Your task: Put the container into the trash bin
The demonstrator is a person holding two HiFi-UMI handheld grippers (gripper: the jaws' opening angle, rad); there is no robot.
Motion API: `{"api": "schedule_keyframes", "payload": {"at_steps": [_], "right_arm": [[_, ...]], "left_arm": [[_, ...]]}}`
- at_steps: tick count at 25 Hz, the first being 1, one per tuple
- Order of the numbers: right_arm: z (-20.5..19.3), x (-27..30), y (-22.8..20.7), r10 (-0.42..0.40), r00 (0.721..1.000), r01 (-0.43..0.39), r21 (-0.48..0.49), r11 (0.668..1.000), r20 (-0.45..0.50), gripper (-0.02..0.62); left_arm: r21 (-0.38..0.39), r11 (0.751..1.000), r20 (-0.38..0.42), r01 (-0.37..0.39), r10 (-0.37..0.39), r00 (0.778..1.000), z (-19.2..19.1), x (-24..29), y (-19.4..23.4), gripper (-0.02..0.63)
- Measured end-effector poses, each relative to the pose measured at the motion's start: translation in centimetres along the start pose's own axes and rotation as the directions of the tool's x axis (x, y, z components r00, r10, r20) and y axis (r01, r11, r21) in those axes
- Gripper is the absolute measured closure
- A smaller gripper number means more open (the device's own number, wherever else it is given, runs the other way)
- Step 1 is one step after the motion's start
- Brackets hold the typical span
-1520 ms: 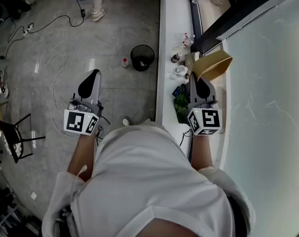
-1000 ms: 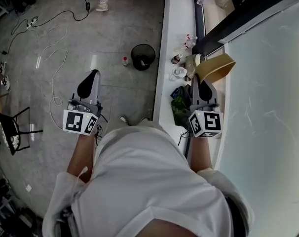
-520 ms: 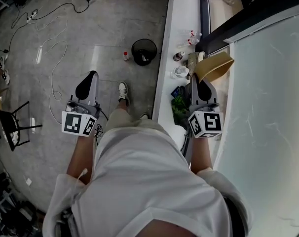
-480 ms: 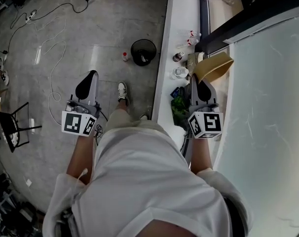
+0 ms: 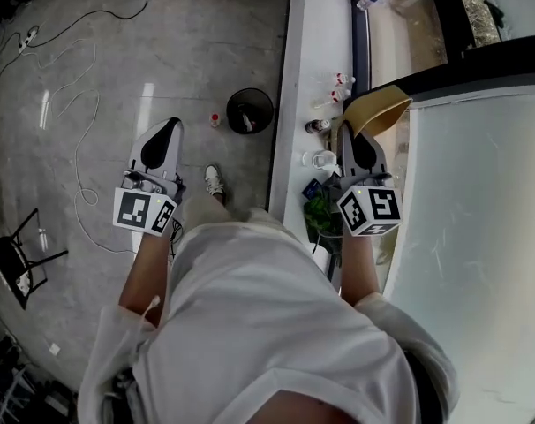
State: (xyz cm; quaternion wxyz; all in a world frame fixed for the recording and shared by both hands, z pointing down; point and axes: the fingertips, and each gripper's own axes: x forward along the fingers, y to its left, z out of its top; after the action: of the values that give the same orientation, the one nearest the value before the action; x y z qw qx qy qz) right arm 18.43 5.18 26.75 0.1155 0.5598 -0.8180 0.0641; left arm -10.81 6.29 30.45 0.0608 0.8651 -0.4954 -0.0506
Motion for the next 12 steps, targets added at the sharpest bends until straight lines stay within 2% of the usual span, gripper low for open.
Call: {"api": "schedule_keyframes", "payload": {"at_steps": [6,12], "right_arm": [[2.8,5.5,1.0,-0.014,1.000,0.014,-0.001,1.000,-0.010,0.591],[3.9,7.6,-0.1,-0.036,0.999,0.036,0.001,0.999,-0.005,0.591]], "left_arm": [[-0.049,0.999,0.003,0.015,-0.015,1.000,0.0,4.0,5.6,0.586],[-0.064,0.995,-0.002,0.071,-0.071,0.997,0.5,7.8,6.2,0.588]]}}
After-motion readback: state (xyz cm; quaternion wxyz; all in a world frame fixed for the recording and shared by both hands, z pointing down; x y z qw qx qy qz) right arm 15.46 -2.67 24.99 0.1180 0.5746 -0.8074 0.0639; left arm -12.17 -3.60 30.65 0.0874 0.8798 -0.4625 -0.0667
